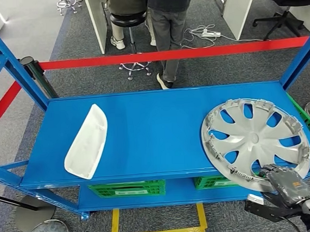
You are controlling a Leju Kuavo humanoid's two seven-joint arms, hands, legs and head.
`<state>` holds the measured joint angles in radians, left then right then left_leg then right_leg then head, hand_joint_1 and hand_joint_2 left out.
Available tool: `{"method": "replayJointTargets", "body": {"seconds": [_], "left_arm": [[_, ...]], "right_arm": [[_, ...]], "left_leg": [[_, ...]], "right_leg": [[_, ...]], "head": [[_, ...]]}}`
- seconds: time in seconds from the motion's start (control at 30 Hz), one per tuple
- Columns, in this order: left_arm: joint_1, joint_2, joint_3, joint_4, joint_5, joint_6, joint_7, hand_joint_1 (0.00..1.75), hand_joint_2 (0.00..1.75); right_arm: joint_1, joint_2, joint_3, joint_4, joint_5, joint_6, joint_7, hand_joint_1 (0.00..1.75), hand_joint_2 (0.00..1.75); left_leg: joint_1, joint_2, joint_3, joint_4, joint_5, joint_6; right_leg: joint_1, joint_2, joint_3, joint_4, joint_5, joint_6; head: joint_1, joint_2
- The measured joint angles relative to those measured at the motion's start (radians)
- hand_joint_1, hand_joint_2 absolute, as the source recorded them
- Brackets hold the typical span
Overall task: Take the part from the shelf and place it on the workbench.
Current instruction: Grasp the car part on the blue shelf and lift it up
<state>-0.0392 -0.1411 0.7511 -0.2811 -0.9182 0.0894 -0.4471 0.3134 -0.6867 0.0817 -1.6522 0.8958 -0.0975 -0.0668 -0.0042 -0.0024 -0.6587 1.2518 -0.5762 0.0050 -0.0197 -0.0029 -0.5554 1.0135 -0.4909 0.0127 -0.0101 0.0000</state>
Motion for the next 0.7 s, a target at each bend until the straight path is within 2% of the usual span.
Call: {"method": "replayJointTargets", "body": {"seconds": [0.07,0.1,0.17,0.27,0.33,0.4,0.43,0.47,0.5,0.53,0.6,0.63,0.7], "left_arm": [[-0.001,0.001,0.0,0.0,0.0,0.0,0.0,0.0,0.0],[-0.002,0.001,0.0,0.0,0.0,0.0,0.0,0.0,0.0],[-0.003,0.001,0.0,0.0,0.0,0.0,0.0,0.0,0.0],[-0.003,0.001,0.0,0.0,0.001,0.0,0.0,0.0,0.0],[-0.004,0.001,0.0,0.0,0.002,-0.001,0.0,0.0,0.0],[-0.004,-0.001,0.0,0.0,0.005,-0.002,0.0,0.0,0.0],[-0.003,-0.001,0.0,0.0,0.006,-0.002,0.0,0.0,0.0],[-0.002,-0.001,0.0,0.0,0.008,-0.003,0.0,0.0,0.0],[-0.001,-0.002,0.0,0.0,0.01,-0.003,-0.001,0.0,0.0],[-0.001,-0.003,0.0,0.0,0.011,-0.003,-0.001,0.0,0.0],[-0.001,-0.004,0.0,0.0,0.015,-0.003,-0.002,0.0,0.0],[-0.001,-0.004,0.0,0.0,0.016,-0.003,-0.002,0.0,0.0],[-0.001,-0.003,0.0,0.0,0.018,-0.003,-0.002,0.0,0.0]], "right_arm": [[0.001,0.0,-0.001,0.0,0.001,0.001,0.001,1.75,1.75],[0.002,0.0,-0.001,0.0,0.001,0.002,0.002,1.75,1.75],[0.003,-0.001,-0.002,0.0,0.002,0.002,0.003,1.75,1.75],[0.003,-0.002,-0.004,0.001,0.002,0.002,0.004,1.75,1.75],[0.003,-0.003,-0.005,0.001,0.007,-0.003,0.004,1.75,1.75],[0.002,-0.003,-0.005,0.001,0.015,-0.011,0.004,1.75,1.75],[0.003,-0.003,-0.005,0.0,0.022,-0.017,0.003,1.75,1.75],[0.003,-0.002,-0.005,-0.001,0.03,-0.027,0.001,1.75,1.75],[0.003,0.0,-0.006,-0.006,0.039,-0.04,-0.002,1.75,1.75],[0.001,0.003,-0.008,-0.012,0.047,-0.054,-0.006,1.75,1.75],[-0.006,0.01,-0.012,-0.027,0.054,-0.076,-0.011,1.75,1.75],[-0.009,0.015,-0.013,-0.034,0.055,-0.081,-0.012,1.75,1.75],[-0.012,0.022,-0.014,-0.045,0.056,-0.084,-0.013,1.75,1.75]], "left_leg": [[0.0,0.0,0.056,-0.118,0.069,0.007],[-0.001,0.0,0.082,-0.173,0.086,0.011],[-0.004,0.0,0.102,-0.223,0.088,0.018],[-0.003,0.001,0.104,-0.239,0.093,0.032],[-0.002,0.002,0.106,-0.246,0.098,0.042],[-0.004,0.003,0.105,-0.245,0.098,0.046],[-0.005,0.003,0.105,-0.245,0.098,0.047],[-0.006,0.003,0.106,-0.245,0.097,0.047],[-0.006,0.003,0.107,-0.244,0.097,0.046],[-0.005,0.002,0.108,-0.243,0.096,0.044],[-0.008,0.002,0.108,-0.238,0.092,0.037],[-0.011,0.001,0.106,-0.235,0.09,0.032],[-0.014,0.0,0.102,-0.232,0.091,0.023]], "right_leg": [[0.001,0.0,0.002,0.001,-0.001,0.002],[0.003,0.001,0.001,0.002,-0.002,0.005],[0.004,0.001,-0.005,0.003,0.0,0.015],[0.0,0.001,-0.015,0.012,-0.007,0.032],[-0.002,0.001,-0.051,0.087,-0.053,0.037],[-0.001,0.001,-0.11,0.214,-0.111,0.041],[-0.002,0.001,-0.132,0.259,-0.123,0.042],[-0.002,0.001,-0.139,0.271,-0.116,0.043],[-0.003,0.001,-0.127,0.244,-0.091,0.044],[-0.005,0.001,-0.099,0.186,-0.056,0.045],[-0.007,0.003,-0.038,0.064,-0.01,0.045],[-0.008,0.003,-0.02,0.029,-0.004,0.041],[-0.005,0.005,-0.012,0.013,-0.005,0.029]], "head": [[0.0,0.0],[0.0,0.0],[0.001,0.0],[0.002,0.0],[0.004,0.0],[0.005,0.0],[0.005,0.0],[0.005,0.0],[0.006,0.0],[0.006,0.0],[0.006,0.0],[0.005,0.0],[0.003,0.0]]}}
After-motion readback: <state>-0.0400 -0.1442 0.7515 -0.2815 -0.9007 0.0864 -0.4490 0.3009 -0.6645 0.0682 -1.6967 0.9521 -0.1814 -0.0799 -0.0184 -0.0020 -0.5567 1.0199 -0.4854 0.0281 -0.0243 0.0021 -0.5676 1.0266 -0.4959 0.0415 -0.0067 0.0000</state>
